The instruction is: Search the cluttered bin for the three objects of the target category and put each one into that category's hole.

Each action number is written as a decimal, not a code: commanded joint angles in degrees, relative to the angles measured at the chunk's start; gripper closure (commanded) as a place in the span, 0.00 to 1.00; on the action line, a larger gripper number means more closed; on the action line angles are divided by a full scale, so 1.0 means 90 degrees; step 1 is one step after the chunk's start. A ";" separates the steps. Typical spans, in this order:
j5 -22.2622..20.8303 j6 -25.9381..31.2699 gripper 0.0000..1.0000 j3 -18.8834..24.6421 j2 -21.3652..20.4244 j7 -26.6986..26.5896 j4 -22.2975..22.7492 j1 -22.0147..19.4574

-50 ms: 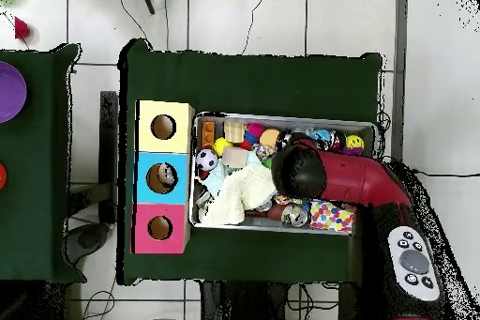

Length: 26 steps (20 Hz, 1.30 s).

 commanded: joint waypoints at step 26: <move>0.0464 -0.0773 0.00 -0.0440 0.0049 0.1114 0.0979 0.0309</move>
